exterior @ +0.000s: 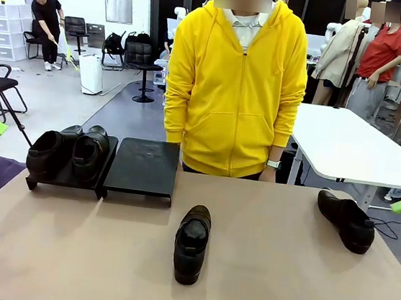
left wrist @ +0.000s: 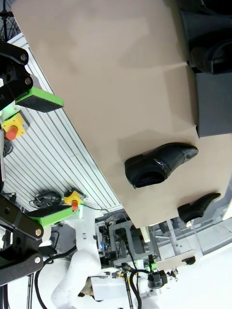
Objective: Organize the shoes by placing them on the stand.
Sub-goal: Place the Shoe from the middle of the table onto the Shoes Stand.
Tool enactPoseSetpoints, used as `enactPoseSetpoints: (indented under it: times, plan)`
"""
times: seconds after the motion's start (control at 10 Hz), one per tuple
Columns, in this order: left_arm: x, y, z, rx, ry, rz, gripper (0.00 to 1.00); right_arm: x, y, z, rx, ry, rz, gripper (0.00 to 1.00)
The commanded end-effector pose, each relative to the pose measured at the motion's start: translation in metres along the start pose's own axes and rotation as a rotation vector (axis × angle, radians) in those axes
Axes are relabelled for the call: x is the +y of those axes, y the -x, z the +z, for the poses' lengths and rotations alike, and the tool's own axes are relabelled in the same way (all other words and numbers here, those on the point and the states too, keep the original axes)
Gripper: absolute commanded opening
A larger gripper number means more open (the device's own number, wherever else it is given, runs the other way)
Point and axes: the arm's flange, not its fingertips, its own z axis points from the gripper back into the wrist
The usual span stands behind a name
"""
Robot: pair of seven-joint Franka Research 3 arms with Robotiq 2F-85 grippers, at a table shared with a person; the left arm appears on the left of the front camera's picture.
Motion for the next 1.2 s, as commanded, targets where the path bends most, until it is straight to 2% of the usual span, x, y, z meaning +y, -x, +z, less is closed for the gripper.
enactPoseSetpoints:
  times: [0.0,0.7,0.8,0.9,1.0,1.1]
  plan:
    - [0.001,0.002,0.003,0.015,-0.007,-0.014,1.00,-0.003,0.000,0.004,0.005,0.006,0.012,1.00]
    - [0.000,0.000,0.000,0.000,0.000,0.000,1.00,-0.003,0.000,0.004,0.005,0.006,0.012,1.00]
    - [-0.024,-0.004,-0.014,0.050,0.010,0.054,1.00,-0.003,0.000,0.004,0.005,0.006,0.012,1.00]
    - [-0.062,-0.011,-0.049,0.106,-0.067,0.054,1.00,-0.003,0.000,0.004,0.005,0.006,0.012,1.00]
    - [-0.102,-0.019,-0.100,0.206,-0.136,0.019,1.00,-0.003,0.000,0.004,0.005,0.006,0.012,1.00]
    - [-0.128,-0.027,-0.154,0.305,-0.166,0.001,1.00,-0.003,0.000,0.004,0.005,0.006,0.012,1.00]
